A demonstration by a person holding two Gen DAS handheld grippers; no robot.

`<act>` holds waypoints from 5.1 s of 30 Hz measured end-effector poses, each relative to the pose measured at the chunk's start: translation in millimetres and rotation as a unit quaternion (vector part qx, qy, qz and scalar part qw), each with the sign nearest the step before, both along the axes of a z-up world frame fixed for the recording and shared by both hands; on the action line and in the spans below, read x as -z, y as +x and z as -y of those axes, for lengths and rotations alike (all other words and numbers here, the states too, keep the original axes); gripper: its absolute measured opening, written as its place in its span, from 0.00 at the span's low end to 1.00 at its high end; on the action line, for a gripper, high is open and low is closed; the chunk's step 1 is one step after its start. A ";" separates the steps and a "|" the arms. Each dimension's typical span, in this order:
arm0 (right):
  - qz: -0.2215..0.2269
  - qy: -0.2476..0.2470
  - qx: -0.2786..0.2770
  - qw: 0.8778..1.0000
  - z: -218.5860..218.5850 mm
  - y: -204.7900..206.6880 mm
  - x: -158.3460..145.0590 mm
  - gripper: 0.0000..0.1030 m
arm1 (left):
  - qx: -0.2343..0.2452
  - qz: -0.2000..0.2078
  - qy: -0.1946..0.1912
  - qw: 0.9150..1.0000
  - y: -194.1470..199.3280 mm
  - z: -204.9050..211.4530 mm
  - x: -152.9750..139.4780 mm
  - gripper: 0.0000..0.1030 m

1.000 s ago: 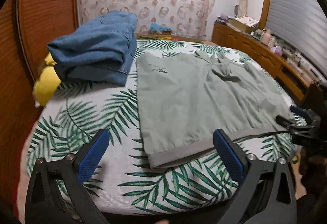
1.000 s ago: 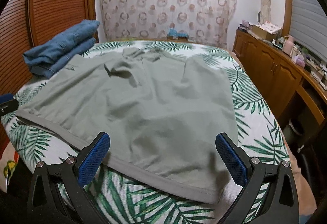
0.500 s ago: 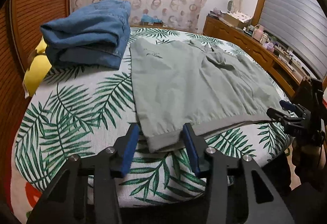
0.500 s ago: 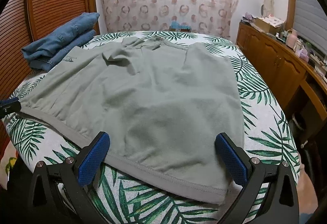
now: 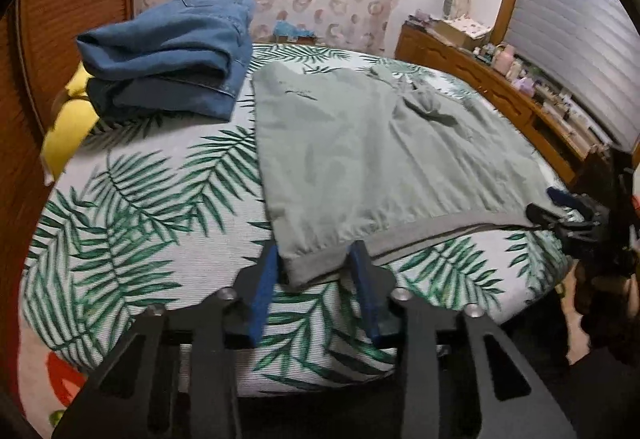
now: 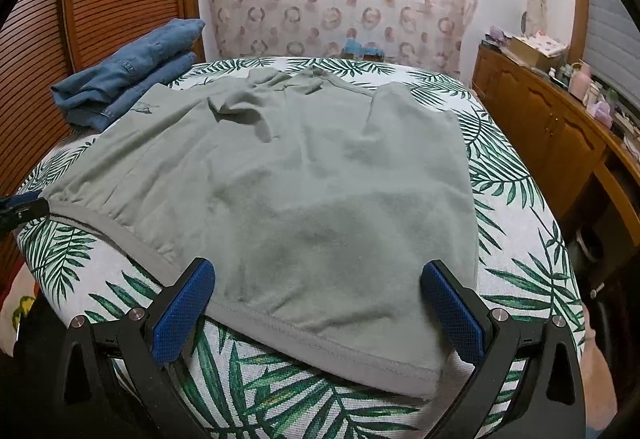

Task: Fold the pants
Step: 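Move the left tool to the pants leg hem and grasp it, then lift the held leg with the left tool, fold it over the other leg, release, then move the right tool to the pants side edge and grasp it, then fold the held edge inward over the pants with the right tool, release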

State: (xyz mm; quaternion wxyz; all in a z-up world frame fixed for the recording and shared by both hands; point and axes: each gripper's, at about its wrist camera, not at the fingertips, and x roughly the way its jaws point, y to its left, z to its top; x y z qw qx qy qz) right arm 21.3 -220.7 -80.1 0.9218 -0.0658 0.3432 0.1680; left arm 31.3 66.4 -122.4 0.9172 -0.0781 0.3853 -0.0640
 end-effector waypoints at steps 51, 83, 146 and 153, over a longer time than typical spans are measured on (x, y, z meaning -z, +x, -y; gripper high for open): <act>0.040 0.018 0.039 0.998 59.3 18.1 0.0 0.67 | 0.203 0.095 0.000 0.975 75.5 181.7 -107.4 0.08; 0.034 0.038 -0.052 0.997 4.5 58.1 -3.3 0.38 | 0.102 -0.003 0.075 0.992 76.1 107.5 -17.5 0.74; 0.051 0.070 -0.034 0.996 60.5 9.9 -18.6 0.05 | 0.124 0.046 0.036 0.991 58.3 130.9 -33.3 0.74; 0.020 0.061 -0.022 0.998 64.3 12.8 -0.2 0.05 | 0.125 0.037 0.037 0.991 56.9 135.9 -26.3 0.74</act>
